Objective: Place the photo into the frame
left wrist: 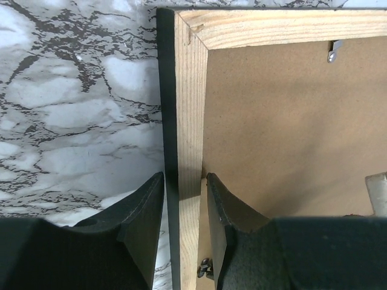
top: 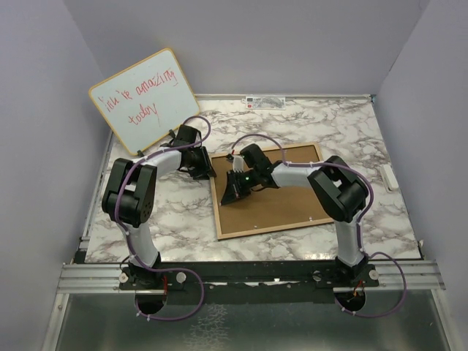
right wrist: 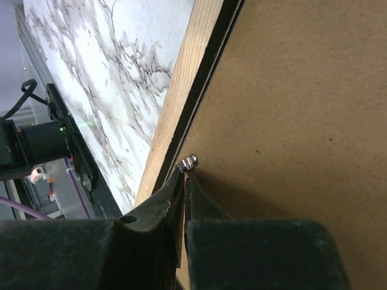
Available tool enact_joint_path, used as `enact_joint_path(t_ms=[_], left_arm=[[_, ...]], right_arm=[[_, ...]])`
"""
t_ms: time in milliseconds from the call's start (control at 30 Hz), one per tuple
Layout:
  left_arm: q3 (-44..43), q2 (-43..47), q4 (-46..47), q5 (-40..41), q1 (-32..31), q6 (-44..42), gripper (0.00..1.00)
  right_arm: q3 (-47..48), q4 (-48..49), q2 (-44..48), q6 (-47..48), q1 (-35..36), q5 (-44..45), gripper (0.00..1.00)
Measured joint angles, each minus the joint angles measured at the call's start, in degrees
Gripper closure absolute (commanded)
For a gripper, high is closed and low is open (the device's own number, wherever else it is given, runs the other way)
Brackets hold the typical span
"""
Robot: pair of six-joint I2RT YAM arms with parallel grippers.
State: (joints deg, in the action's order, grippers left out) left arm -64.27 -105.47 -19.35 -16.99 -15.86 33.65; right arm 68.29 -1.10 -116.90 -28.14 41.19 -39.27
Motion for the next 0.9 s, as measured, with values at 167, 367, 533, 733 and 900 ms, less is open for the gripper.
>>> enact_joint_path(t_ms=[167,367,533,733,900], left_arm=[[-0.1,-0.2,0.1,-0.4,0.0,0.5,0.64],[0.0,-0.2,0.2,-0.7,0.0,1.4,0.65],[0.3,-0.2,0.5,-0.8,0.1,2.0,0.66],[1.0,0.0,1.3,-0.8,0.4,2.6,0.67],[1.4,0.3,1.7,-0.7,0.4,2.8,0.68]], right_arm=[[0.0,0.3,-0.2,-0.3,0.6,0.2,0.96],[0.0,1.6,-0.6,-2.6,1.3,1.9,0.98],[0.0,2.4,-0.8,-5.5,1.5,3.2,0.99],[-0.2,4.6,-1.1,-8.4,1.9,5.0,0.99],[0.0,4.9,-1.2,-8.9,2.3,6.4,0.96]])
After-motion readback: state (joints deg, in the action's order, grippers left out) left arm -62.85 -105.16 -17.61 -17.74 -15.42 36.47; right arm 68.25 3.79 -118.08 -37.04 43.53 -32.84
